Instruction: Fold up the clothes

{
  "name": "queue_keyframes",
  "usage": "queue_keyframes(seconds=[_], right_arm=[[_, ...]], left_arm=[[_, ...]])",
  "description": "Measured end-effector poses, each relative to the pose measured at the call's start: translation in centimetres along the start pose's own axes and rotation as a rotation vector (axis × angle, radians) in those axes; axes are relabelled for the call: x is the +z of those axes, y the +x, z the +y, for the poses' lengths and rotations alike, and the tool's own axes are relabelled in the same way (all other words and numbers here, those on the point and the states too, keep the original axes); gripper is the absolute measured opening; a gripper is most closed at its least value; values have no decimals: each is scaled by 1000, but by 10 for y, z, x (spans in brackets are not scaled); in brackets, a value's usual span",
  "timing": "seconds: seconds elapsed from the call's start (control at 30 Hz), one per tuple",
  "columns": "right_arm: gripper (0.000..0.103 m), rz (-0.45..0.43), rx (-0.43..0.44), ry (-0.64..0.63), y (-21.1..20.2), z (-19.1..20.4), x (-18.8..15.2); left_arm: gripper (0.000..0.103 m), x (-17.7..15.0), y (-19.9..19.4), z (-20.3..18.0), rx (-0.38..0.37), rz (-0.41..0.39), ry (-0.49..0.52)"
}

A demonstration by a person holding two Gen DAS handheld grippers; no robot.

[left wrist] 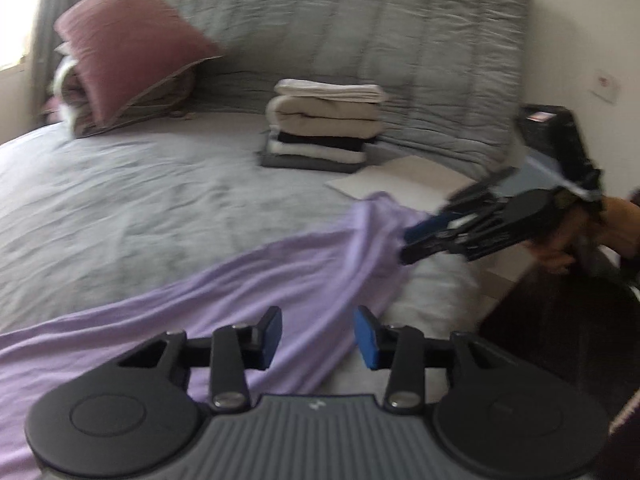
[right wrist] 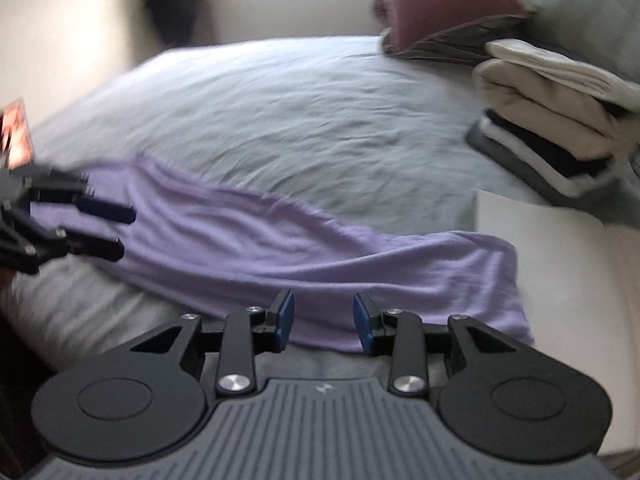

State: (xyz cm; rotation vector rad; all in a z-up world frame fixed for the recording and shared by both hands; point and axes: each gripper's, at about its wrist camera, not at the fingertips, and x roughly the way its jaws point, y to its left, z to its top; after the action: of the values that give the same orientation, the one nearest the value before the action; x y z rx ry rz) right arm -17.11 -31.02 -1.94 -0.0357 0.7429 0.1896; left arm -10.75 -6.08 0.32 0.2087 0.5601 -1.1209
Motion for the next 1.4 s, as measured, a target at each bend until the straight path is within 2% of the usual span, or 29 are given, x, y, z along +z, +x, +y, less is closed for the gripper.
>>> queue_keyframes(seconds=[0.17,0.33,0.43,0.47,0.5,0.87,1.0,1.13,1.23,1.27,1.33,1.37,1.4], right_arm=[[37,69,-5,-137,10,7,-2],[36,113,-35,-255,23,10,-5],[14,119,-45,-312,28,10,-5],[3,122,-46,-326,30,10,-5],[1,123,-45,-336,29,9,-5],[0,102,88,-281,-4,-14,15],[0,150,124,-311,0,-13,11],[0,219,129,-328,11,-13,5],[4,245,113,-307,18,-14,0],[14,239,110,-291,18,-15,-1],[26,210,92,-233,10,-22,-1],[44,189,80,-201,5,-26,-1],[49,167,66,-164,-1,-31,-1]], left_arm=[[36,-1,14,-14,-59,23,21],[36,-1,30,-20,-67,45,30],[36,-2,38,-21,-57,59,30],[36,-2,40,-21,-52,63,30],[36,-3,42,-21,-46,65,30],[36,-1,39,-22,-15,41,50],[36,-4,44,-27,-15,67,85],[37,-7,48,-31,-61,123,110],[37,-11,50,-33,-79,159,136],[37,-10,49,-33,-88,165,130],[37,-8,46,-32,-109,169,116],[37,-7,44,-32,-117,165,115],[37,-6,43,-32,-121,160,117]])
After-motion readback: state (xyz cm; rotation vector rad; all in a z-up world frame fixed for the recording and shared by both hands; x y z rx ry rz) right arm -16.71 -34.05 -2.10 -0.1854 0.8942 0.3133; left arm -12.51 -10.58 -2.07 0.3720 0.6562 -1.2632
